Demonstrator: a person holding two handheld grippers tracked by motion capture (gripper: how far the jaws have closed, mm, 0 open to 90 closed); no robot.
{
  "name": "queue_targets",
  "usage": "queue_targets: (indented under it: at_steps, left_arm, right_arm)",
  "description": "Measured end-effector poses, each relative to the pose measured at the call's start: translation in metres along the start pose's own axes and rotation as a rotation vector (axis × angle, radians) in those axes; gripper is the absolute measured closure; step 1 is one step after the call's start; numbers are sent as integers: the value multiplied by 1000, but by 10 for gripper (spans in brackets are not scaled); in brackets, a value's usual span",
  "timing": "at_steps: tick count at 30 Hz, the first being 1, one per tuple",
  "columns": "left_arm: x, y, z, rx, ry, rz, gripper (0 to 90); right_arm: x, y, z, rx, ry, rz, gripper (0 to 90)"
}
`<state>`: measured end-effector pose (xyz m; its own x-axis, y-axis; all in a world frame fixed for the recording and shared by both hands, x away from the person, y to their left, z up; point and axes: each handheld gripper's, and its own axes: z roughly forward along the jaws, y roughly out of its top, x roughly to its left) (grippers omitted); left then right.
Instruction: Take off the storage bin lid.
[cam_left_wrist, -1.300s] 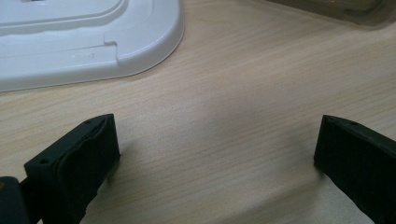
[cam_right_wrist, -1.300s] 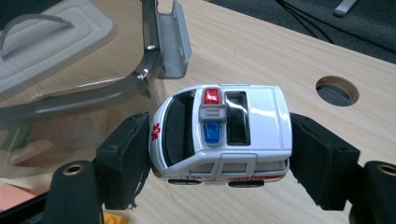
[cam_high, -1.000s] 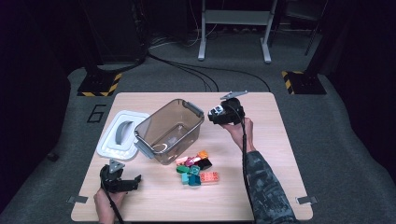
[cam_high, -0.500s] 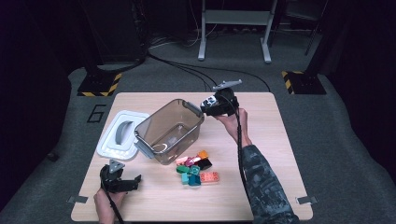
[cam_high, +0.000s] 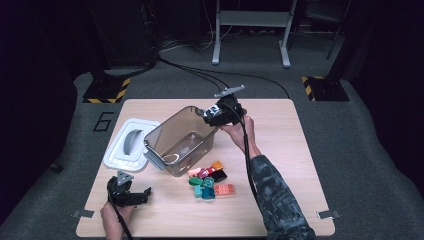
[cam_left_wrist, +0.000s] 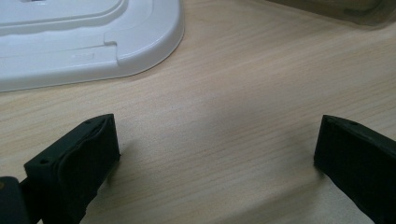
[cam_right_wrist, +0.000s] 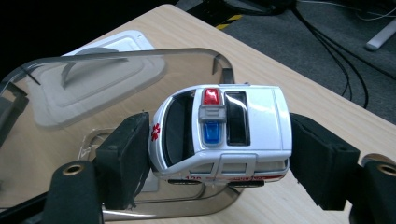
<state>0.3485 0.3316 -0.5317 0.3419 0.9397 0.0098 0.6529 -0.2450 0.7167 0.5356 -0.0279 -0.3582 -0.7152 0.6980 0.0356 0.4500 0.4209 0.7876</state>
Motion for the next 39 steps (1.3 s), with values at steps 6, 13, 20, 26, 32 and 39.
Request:
queue_targets:
  at_steps: [6,13,20,26,32,39]
  left_arm:
    - [0,0,0,1,0,0,0]
    - [0,0,0,-2,2,-4,0]
    - [0,0,0,-5,1,-7,0]
    - [0,0,0,-5,1,-7,0]
    - [0,0,0,0,0,-6,0]
    - [0,1,-1,12,-4,-5,0]
  right_arm:
    - [11,1,7,24,24,-16,253]
    - [25,-4,19,83,43,-23,252]
    - [34,-12,34,127,40,-52,252]
    - [36,-15,38,149,42,-68,251]
    - [37,-17,37,158,50,-74,251]
    - [35,-21,37,166,60,-94,250]
